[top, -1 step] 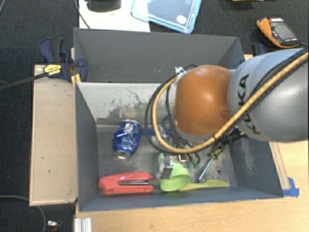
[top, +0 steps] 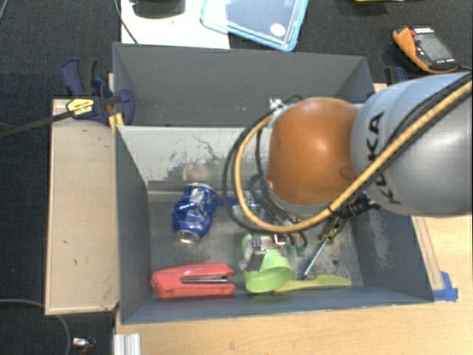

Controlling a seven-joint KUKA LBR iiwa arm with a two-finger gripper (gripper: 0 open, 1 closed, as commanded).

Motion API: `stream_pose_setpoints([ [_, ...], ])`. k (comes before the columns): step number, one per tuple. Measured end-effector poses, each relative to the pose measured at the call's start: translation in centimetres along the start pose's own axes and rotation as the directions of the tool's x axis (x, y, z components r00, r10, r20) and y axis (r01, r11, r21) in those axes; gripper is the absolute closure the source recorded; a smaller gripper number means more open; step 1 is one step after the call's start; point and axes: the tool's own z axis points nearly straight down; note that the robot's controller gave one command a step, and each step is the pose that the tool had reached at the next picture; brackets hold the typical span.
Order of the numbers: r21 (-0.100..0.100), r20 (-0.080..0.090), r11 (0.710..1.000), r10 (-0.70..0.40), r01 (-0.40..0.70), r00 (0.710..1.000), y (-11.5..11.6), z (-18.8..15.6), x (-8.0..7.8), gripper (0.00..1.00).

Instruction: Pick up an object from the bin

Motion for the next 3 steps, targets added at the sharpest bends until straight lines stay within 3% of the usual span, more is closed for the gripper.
stream_pose_setpoints([
  [1, -0.001, 0.003, 0.996, -0.091, 0.091, 0.996, 0.1, 1.3, -2.4, 0.0],
  [2, -0.002, 0.002, 0.994, -0.106, 0.106, 0.994, 2.3, 3.2, -3.1, 0.0],
  [3, -0.001, 0.005, 1.0, -0.03, 0.03, 1.0, -5.2, 5.6, -3.4, 0.0],
])
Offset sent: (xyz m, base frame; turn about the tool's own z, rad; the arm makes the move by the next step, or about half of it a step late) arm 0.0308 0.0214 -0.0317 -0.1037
